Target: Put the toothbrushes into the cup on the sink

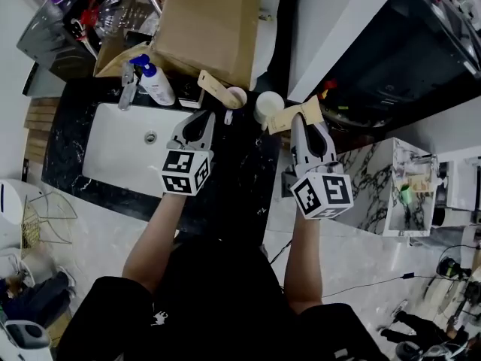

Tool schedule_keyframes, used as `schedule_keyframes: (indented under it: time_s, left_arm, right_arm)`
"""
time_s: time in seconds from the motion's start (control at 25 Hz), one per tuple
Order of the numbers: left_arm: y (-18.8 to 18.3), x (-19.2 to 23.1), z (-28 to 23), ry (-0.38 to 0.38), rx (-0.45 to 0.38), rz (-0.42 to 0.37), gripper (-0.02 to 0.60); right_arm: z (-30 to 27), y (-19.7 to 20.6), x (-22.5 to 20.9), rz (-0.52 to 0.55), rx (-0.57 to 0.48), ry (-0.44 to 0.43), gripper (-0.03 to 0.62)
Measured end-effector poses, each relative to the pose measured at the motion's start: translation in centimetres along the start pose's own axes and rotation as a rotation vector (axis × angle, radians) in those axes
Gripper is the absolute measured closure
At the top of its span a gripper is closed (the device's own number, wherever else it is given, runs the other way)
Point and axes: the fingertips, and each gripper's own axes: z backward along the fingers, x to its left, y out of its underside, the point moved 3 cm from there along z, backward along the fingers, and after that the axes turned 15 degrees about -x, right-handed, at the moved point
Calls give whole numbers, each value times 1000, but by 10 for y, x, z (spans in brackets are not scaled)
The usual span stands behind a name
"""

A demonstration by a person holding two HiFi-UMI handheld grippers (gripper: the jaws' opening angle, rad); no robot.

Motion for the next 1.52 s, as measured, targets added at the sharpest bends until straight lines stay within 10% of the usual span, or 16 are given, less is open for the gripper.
schedule_keyframes:
  time_s: [0.84,1.52]
  left_arm:
    - [-39,-53,8,36,-74,-98,578]
    - [-31,-58,-10,44,-56,-101,578]
  right_arm:
    - [-13,-21,-17,-2,-94,-27,572]
    - [-52,40,-43,-99,-50,19,572]
